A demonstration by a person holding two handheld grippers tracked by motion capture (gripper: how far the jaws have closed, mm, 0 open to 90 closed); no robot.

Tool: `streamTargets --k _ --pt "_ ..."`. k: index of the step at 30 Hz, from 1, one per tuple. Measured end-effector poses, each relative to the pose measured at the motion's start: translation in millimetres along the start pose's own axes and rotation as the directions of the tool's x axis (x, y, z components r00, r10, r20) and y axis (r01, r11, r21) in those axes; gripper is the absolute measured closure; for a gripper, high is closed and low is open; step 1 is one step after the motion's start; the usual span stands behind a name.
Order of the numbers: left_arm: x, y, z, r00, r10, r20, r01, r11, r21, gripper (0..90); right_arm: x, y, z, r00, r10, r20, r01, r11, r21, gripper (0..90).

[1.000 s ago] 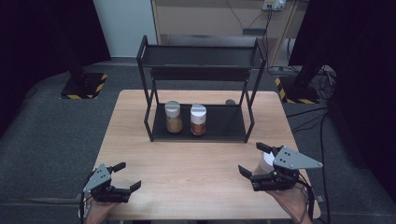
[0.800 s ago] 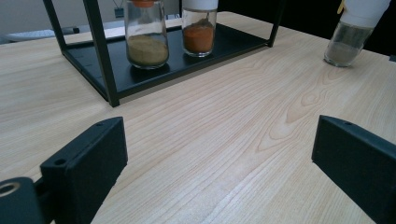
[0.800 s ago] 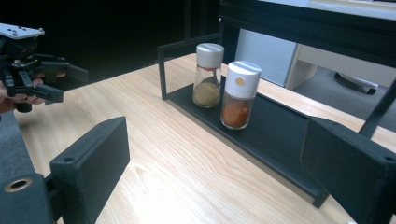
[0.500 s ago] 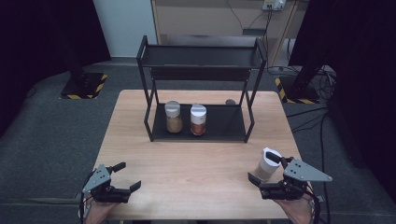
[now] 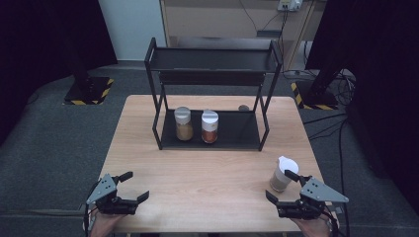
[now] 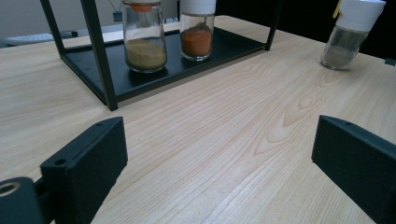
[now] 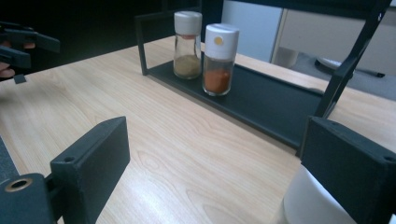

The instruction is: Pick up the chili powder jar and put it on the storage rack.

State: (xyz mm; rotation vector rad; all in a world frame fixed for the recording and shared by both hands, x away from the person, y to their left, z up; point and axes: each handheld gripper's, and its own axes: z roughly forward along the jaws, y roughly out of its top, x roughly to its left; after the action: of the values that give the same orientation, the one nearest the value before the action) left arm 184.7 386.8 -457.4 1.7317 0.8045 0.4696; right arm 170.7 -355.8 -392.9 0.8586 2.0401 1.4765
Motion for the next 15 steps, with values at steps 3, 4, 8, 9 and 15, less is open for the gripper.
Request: streamTargets --k 3,4,8,9,15 --pt "-0.1 0.1 0.0 1.0000 0.002 0.001 -0.002 1.0000 0.000 2.4 0.3 -5.6 2.0 1.0000 0.002 0.001 -0.002 1.000 0.014 8.4" --pt "-0.1 0.0 0.0 1.0000 0.002 0.001 -0.002 1.0000 0.000 2.4 -1.8 -8.6 4.1 0.9998 0.017 -0.011 -0.017 1.000 0.025 8.4" --pt "0.0 -0.2 -0.6 1.0000 0.003 0.000 -0.003 1.0000 -0.003 2.4 -1.5 -11.6 5.4 0.9999 0.014 -0.010 -0.014 1.000 0.024 8.4" --pt "-0.2 -0.2 -0.7 1.0000 0.005 0.001 -0.005 1.0000 -0.004 2.4 -1.8 -12.9 5.8 0.9998 0.017 -0.013 -0.016 1.000 0.020 8.4" --pt "0.5 -0.5 -0.7 0.9999 0.009 0.009 -0.009 0.9999 -0.009 2.4 -1.0 -17.5 7.3 0.9998 0.010 -0.019 -0.010 1.000 0.016 8.4"
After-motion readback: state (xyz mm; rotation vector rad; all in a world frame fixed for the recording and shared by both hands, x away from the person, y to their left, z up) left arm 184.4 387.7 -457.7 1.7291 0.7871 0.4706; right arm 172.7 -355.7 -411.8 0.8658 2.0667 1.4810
